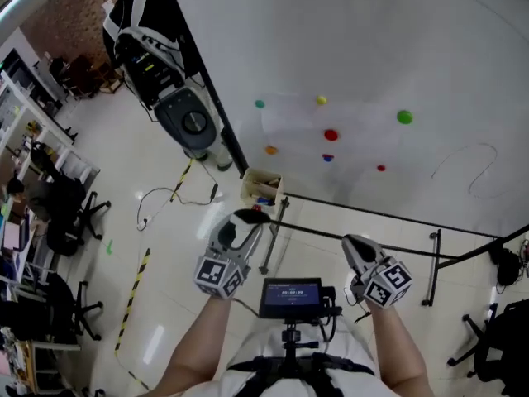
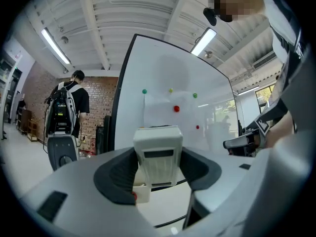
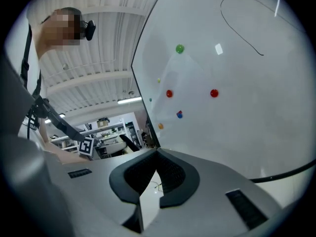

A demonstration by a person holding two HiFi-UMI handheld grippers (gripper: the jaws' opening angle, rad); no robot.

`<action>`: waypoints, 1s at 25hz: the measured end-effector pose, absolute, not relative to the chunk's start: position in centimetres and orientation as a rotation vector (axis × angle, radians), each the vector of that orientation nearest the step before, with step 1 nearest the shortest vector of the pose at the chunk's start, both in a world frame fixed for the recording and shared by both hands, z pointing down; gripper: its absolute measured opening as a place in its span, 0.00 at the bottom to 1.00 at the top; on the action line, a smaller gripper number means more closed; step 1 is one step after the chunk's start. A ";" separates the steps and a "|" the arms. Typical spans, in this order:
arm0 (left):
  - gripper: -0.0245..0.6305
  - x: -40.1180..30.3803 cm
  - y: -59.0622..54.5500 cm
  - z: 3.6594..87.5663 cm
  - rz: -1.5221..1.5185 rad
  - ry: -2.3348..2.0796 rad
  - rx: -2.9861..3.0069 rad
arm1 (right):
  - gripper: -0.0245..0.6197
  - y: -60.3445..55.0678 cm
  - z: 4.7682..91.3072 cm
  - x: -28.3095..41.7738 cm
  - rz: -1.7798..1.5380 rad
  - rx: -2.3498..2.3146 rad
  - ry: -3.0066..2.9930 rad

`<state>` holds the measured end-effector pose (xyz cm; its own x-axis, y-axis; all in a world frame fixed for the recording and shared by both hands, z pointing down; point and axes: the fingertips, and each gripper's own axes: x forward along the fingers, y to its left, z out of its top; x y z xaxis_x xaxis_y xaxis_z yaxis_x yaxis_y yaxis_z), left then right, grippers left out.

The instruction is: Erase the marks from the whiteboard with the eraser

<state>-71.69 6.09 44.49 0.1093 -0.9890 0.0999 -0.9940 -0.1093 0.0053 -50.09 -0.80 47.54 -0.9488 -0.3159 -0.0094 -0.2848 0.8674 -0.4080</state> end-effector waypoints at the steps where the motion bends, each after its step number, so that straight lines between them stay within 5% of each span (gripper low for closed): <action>1: 0.49 -71.5 7.3 44.7 0.116 -2.038 2.293 | 0.06 0.2 47.6 -50.2 -0.642 -0.486 2.966; 11: 0.49 -65.7 16.2 52.2 0.231 -1.754 2.246 | 0.06 8.3 44.1 -45.4 -0.531 -0.703 2.869; 25: 0.50 -48.0 13.5 49.3 0.167 -1.260 2.662 | 0.06 12.9 43.4 -30.7 -0.460 -1.166 2.692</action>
<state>-48.02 13.53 49.28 0.6320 -0.7532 0.1825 -0.7747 -0.6200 0.1238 -30.69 12.90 43.39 -0.6790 -0.7333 -0.0344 -0.6802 0.6461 -0.3462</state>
